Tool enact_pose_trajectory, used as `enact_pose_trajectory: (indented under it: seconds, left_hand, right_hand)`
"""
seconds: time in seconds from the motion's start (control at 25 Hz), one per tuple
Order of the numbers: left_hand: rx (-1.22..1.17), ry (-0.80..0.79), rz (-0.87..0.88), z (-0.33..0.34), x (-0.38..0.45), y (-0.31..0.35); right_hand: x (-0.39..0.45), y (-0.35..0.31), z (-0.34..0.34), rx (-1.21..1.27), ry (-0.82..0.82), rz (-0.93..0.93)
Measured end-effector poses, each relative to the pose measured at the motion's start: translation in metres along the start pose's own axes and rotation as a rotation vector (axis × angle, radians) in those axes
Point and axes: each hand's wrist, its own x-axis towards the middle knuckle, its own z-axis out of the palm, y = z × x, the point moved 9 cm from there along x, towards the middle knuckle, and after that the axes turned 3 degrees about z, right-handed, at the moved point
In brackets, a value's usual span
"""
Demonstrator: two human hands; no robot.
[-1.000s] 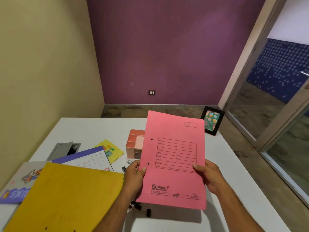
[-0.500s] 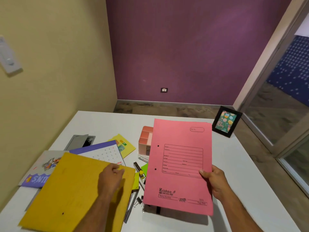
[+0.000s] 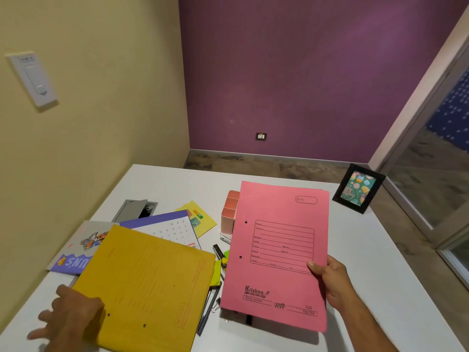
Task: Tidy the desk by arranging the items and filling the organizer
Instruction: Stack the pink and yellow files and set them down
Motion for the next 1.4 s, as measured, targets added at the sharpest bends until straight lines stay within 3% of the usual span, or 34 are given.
enact_pose_trajectory:
  seconds: [0.2,0.52,0.68,0.8,0.92,1.08,1.4]
  left_hand:
    - [-0.009,0.038,0.019,0.008,0.014,-0.002]
    - [-0.031,-0.106,0.06,0.022,0.046,-0.004]
    - [0.035,-0.045,0.063,0.005,0.036,-0.001]
    - [0.016,-0.036,0.065,0.015,0.082,-0.012]
    - [-0.076,0.03,0.201,0.005,0.107,-0.006]
    - [-0.292,0.152,0.427,-0.076,0.014,0.052]
    - [-0.128,0.431,0.858,-0.18,-0.091,0.169]
  right_hand:
    - [0.002,0.0,0.002,0.008,-0.007,-0.003]
    - [0.003,0.003,-0.003,0.004,0.001,-0.004]
    - [0.003,0.005,0.002,-0.003,0.002,-0.012]
    - [0.004,0.005,0.007,-0.004,-0.005,-0.02]
    - [0.005,0.001,0.012,-0.017,-0.024,-0.031]
    - [0.006,-0.004,0.017,-0.007,-0.051,-0.044]
    - [-0.006,-0.025,0.044,0.046,-0.237,-0.112]
